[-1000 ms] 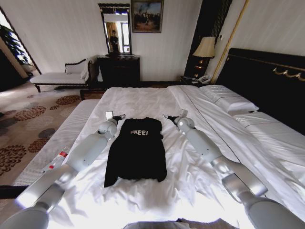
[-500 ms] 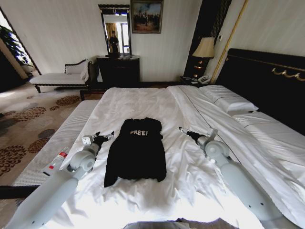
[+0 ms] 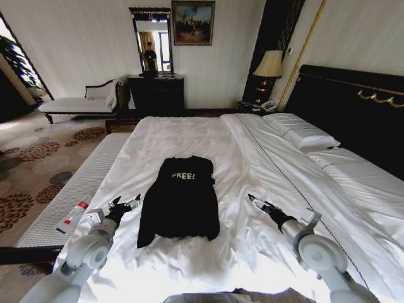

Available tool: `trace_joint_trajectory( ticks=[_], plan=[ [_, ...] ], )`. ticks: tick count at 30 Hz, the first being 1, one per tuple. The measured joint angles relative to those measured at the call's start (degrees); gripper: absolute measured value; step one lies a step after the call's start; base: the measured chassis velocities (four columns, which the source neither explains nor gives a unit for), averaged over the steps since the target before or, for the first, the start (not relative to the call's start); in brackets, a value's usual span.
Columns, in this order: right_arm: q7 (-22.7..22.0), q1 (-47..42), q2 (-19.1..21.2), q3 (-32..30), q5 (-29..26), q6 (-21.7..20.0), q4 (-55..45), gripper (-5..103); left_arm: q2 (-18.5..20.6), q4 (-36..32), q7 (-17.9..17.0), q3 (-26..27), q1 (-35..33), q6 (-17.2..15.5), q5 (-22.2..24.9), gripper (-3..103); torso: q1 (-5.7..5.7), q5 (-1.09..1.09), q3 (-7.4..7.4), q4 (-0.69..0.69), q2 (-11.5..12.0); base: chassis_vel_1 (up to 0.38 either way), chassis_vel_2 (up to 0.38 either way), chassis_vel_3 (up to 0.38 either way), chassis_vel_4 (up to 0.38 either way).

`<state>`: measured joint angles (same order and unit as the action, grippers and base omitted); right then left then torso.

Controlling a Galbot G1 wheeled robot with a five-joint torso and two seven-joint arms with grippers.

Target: Fold the clothes on the bed.

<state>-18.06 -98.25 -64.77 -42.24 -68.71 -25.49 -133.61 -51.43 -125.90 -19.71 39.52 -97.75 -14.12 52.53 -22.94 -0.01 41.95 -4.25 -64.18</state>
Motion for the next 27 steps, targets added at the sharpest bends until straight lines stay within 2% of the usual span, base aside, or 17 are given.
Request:
trace_joint_trajectory(
  ticks=[4,6,7,10,12,14,15,17,21,25,27],
  plan=[
    [1.1,-2.7,-4.6,2.5,2.4,0.0,-1.1,100,-1.6,-1.9,0.5,2.9,-5.1,0.3,0.9,98,0.0,0.0,0.0,-0.01,0.0,0.0,0.0,0.0,0.0],
    [1.6,-3.8,-7.1,4.2,4.1,0.0,-1.4,100,-2.9,-3.6,0.5,4.9,-8.8,0.3,3.6,98,0.01,0.0,0.0,0.0,0.0,0.0,0.0,0.0,0.0],
    [1.6,-3.8,-7.1,4.2,4.1,0.0,-1.4,100,-2.9,-3.6,0.5,4.9,-8.8,0.3,3.6,98,0.01,0.0,0.0,0.0,0.0,0.0,0.0,0.0,0.0],
    [1.7,-4.5,-9.0,5.2,5.3,0.0,-1.5,100,-4.2,-5.3,0.4,6.4,-12.4,0.2,8.1,97,0.0,0.0,0.0,0.0,0.0,0.0,0.0,0.0,0.0],
    [1.8,-4.6,-9.5,5.4,6.2,0.0,-1.4,100,-4.6,-6.0,0.7,6.7,-14.8,-0.3,12.1,96,-0.01,0.0,0.01,0.0,0.0,0.0,0.0,0.0,0.0],
    [1.8,-4.6,-9.7,5.5,6.4,0.0,-1.3,100,-4.6,-6.2,0.8,6.7,-15.5,-0.5,13.3,96,-0.01,0.0,0.01,0.0,0.0,0.0,0.0,0.0,0.0],
    [1.6,-4.3,-10.2,5.5,6.6,0.0,-1.0,100,-4.6,-6.5,1.1,6.7,-17.1,-0.8,16.1,95,-0.01,0.01,0.01,0.0,0.0,0.0,0.0,0.0,0.0],
    [1.5,-4.1,-10.5,5.5,6.8,0.0,-0.7,100,-4.6,-6.4,1.1,6.2,-18.1,-1.0,18.2,95,-0.01,0.01,0.01,0.0,0.0,0.0,0.0,0.0,0.0],
    [1.4,-4.1,-11.1,5.6,7.5,0.0,0.0,100,-5.5,-4.9,0.5,4.0,-18.3,-1.3,20.2,92,-0.01,0.0,0.01,-0.01,0.0,0.0,0.0,0.0,0.0],
    [1.3,-3.9,-11.5,5.5,7.7,0.0,0.6,100,-6.5,-3.5,0.5,2.3,-18.5,-1.4,20.3,88,-0.01,0.0,0.01,0.0,0.0,0.0,0.0,0.0,0.0],
    [1.3,-3.5,-11.7,5.5,8.0,0.0,1.3,100,-6.8,-2.0,1.3,1.7,-18.4,-1.5,20.7,78,-0.01,0.01,0.01,0.0,0.0,0.0,0.0,0.0,0.0]
  ],
)
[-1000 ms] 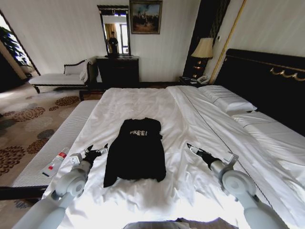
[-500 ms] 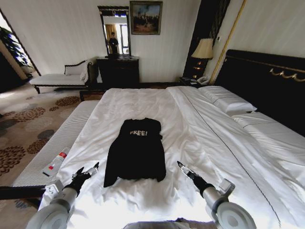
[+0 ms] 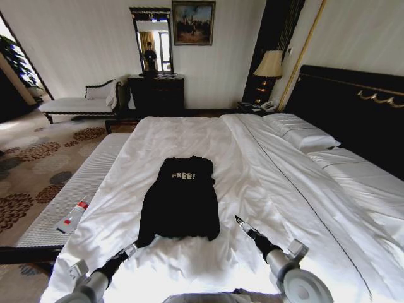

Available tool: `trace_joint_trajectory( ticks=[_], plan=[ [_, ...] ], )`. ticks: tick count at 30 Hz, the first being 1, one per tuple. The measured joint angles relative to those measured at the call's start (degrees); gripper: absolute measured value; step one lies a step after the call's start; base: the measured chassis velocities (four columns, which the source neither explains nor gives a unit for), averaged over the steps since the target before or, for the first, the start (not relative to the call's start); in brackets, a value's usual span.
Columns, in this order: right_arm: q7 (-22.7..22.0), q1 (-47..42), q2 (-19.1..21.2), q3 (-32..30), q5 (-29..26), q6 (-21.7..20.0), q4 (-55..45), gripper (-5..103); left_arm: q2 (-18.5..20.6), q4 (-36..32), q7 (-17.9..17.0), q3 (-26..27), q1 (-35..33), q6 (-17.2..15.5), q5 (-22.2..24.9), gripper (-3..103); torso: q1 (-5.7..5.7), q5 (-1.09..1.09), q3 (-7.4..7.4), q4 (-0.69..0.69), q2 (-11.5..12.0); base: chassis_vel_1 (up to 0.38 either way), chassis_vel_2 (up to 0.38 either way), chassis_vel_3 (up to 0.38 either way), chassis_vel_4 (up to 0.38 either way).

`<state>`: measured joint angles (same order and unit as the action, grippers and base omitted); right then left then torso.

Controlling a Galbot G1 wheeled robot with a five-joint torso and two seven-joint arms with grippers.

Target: Fold the clothes on the bed.

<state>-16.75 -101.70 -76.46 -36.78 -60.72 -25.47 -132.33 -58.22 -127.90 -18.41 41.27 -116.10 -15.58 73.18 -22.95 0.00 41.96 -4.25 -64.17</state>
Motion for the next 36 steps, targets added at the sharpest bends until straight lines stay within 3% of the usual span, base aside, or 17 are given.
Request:
trace_joint_trajectory(
  ticks=[5,9,20,22,25,27,33,35,36],
  plan=[
    [0.0,1.1,-0.5,0.0,0.1,0.2,0.8,100,0.0,3.4,1.0,-1.5,2.5,-0.6,0.4,72,0.0,-0.01,0.0,0.0,0.0,0.0,0.0,0.0,0.0],
    [0.6,1.1,-0.5,0.2,1.1,0.4,0.9,100,-0.1,5.2,2.0,-4.3,4.6,-0.7,-2.2,72,0.0,-0.01,0.0,-0.01,0.0,0.0,0.0,0.0,0.0],
    [1.0,1.7,-0.7,0.3,1.4,0.5,1.3,100,-0.3,4.1,1.9,-7.4,8.7,-0.8,-3.2,71,0.0,0.0,0.0,-0.01,0.0,0.0,0.0,0.0,0.0],
    [1.0,1.8,-0.7,0.3,1.4,0.5,1.4,100,-0.2,4.2,1.8,-7.4,8.9,-0.9,-2.9,68,0.0,0.0,0.0,-0.01,0.0,0.0,0.0,0.0,0.0],
    [1.0,1.8,-0.7,0.3,1.4,0.5,1.6,100,0.1,5.0,1.4,-7.2,9.3,-1.2,-2.3,53,0.0,-0.01,0.0,-0.01,0.0,0.0,0.0,0.0,0.0],
    [1.0,1.8,-0.7,0.3,1.4,0.5,1.6,100,0.1,5.1,1.3,-7.2,9.3,-1.2,-2.3,53,0.0,-0.01,0.0,0.0,0.0,0.0,0.0,0.0,0.0],
    [0.4,1.5,-0.7,-0.2,0.5,0.5,1.1,100,0.1,7.6,1.4,-7.3,9.7,-1.4,-2.3,26,0.0,0.0,0.0,0.01,0.0,0.0,0.0,0.0,0.0],
    [0.1,1.4,-0.8,-0.3,-0.1,0.2,1.0,100,0.2,7.8,1.5,-7.5,10.0,-1.4,-2.3,26,0.0,0.0,0.0,0.01,0.0,0.0,0.0,0.0,0.0],
    [-0.2,1.1,-1.0,-0.2,-0.9,-0.2,0.7,100,0.3,8.2,1.7,-7.6,10.5,-1.4,-2.4,20,0.0,-0.01,0.0,0.0,0.0,0.0,0.0,0.0,0.0]
  ],
)
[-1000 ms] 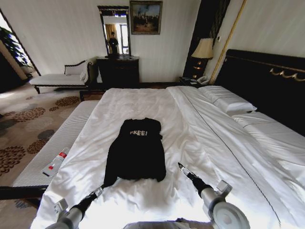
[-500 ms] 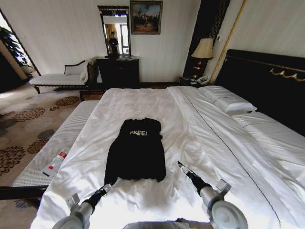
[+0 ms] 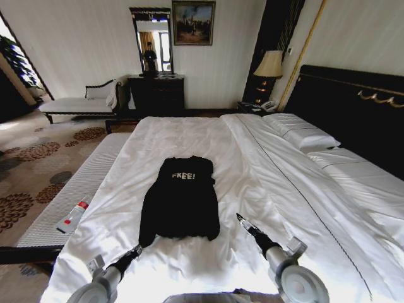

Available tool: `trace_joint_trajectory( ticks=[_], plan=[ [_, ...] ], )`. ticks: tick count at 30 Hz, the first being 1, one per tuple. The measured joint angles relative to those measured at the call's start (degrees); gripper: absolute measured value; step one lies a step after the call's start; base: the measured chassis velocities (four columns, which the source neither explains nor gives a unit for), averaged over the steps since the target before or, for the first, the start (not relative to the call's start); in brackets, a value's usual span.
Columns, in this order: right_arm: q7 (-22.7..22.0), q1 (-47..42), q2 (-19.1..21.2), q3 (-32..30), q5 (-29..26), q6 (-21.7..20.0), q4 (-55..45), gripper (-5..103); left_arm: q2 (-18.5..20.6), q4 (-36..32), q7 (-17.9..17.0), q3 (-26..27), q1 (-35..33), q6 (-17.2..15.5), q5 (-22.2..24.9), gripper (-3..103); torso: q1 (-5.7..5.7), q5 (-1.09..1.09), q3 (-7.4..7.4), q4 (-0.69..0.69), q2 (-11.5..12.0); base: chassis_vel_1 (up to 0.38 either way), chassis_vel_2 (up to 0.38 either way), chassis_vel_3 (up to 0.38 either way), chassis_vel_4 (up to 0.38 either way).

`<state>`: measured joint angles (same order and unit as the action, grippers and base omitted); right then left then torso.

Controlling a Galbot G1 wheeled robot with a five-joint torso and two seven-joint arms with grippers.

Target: Fold the clothes on the bed.

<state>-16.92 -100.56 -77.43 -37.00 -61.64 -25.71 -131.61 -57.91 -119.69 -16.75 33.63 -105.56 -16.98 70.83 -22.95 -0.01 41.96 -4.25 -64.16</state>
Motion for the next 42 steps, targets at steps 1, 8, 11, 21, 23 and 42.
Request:
trace_joint_trajectory(
  ticks=[1,8,11,21,23,42],
  plan=[
    [-0.1,-0.5,-0.3,0.2,-0.5,-0.4,-0.2,100,0.1,0.3,0.1,-0.2,0.6,0.0,0.0,15,0.0,0.0,0.0,-0.02,0.0,0.0,0.0,0.0,0.0],
    [0.2,-2.4,-1.6,1.2,-0.7,-1.8,-0.3,100,-0.1,0.7,0.4,-1.7,2.9,-0.3,-0.4,1,0.0,0.0,0.0,-0.02,0.0,0.0,0.0,0.0,0.0],
    [0.1,-2.4,-1.7,1.4,-0.6,-2.0,-0.2,100,0.0,0.7,0.4,-1.9,3.2,-0.3,-0.5,1,0.0,0.0,0.0,-0.01,0.0,0.0,0.0,0.0,0.0],
    [1.1,-4.1,-4.0,4.6,-1.9,-4.1,-0.3,100,0.1,-2.1,-0.2,3.8,1.5,-0.2,1.9,1,0.01,0.0,0.0,-0.01,0.0,0.0,0.0,0.0,0.0],
    [1.2,-3.6,-4.3,5.4,-2.9,-4.7,0.4,100,0.1,-2.5,-0.2,5.3,1.2,-0.2,2.5,1,0.01,-0.01,0.0,-0.01,0.0,0.0,0.0,0.0,0.0],
    [2.9,4.2,-7.3,9.8,-3.3,-5.2,10.8,62,0.5,-6.2,-3.4,6.7,2.4,-1.4,2.7,1,0.01,0.0,0.0,-0.01,0.0,0.0,0.0,0.0,0.0]
  ],
)
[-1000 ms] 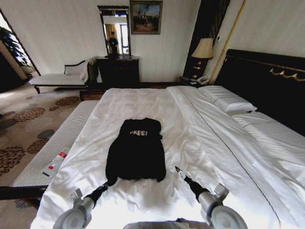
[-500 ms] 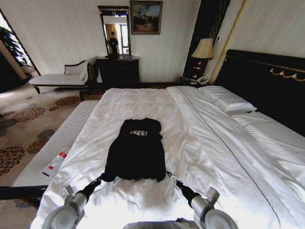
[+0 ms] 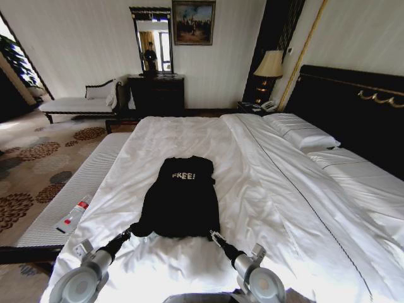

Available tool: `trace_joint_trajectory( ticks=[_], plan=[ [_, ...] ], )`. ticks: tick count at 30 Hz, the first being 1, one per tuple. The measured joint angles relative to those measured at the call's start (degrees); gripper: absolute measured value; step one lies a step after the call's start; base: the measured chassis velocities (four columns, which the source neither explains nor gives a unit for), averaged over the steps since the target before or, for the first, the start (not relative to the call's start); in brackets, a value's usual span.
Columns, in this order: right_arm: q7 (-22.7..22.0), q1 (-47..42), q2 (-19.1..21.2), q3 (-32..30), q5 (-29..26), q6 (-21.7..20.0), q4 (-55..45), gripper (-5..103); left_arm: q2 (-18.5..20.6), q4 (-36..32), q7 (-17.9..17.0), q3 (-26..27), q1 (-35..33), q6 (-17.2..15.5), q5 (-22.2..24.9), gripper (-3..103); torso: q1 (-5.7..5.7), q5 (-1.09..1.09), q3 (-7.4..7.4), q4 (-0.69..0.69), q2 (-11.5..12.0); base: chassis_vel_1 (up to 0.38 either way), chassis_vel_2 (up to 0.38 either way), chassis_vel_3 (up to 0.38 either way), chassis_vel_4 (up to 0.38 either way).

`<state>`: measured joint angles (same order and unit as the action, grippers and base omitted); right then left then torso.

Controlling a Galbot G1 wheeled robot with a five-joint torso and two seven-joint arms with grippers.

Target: Fold the clothes on the bed.

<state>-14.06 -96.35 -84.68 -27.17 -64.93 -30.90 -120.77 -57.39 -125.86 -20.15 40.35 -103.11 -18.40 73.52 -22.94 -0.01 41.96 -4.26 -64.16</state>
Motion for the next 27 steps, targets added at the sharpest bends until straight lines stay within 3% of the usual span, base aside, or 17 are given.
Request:
trace_joint_trajectory(
  ticks=[4,6,9,14,18,27],
  plan=[
    [-0.2,0.6,0.3,0.3,-1.2,0.0,0.2,41,-0.3,-0.5,-0.9,-0.9,0.7,-0.1,-0.6,1,0.0,-0.01,0.0,0.0,0.0,0.0,0.0,0.0,0.0],
    [-0.3,0.7,0.3,0.4,-1.4,0.0,0.4,41,-0.4,-0.7,-1.1,-1.0,0.8,-0.2,-0.6,1,0.0,0.0,0.0,0.0,0.0,0.0,0.0,0.0,0.0],
    [-0.4,1.1,0.3,0.7,-1.5,0.0,1.0,24,-0.4,-1.3,-1.3,-0.9,0.6,-0.2,-0.6,1,0.0,0.0,0.0,0.0,0.0,0.0,0.0,0.0,0.0],
    [-0.6,1.4,0.3,0.7,-2.3,-0.1,1.0,8,-0.5,-1.8,-1.3,-0.2,0.0,-0.2,-0.7,1,0.0,0.0,0.0,0.01,0.0,0.0,0.0,0.0,0.0],
    [-0.8,0.9,0.3,0.5,-2.5,-0.2,0.3,1,-0.7,-2.1,-1.2,0.0,-0.5,-0.3,-1.1,1,0.0,0.0,0.0,0.01,0.0,0.0,0.0,0.0,0.0],
    [-2.6,-0.9,0.3,-0.2,-3.0,-0.9,-3.5,0,-1.4,-3.5,-0.8,1.9,-2.9,0.1,-1.8,1,0.0,0.0,0.0,0.01,0.0,0.0,0.0,0.0,0.0]
  ],
)
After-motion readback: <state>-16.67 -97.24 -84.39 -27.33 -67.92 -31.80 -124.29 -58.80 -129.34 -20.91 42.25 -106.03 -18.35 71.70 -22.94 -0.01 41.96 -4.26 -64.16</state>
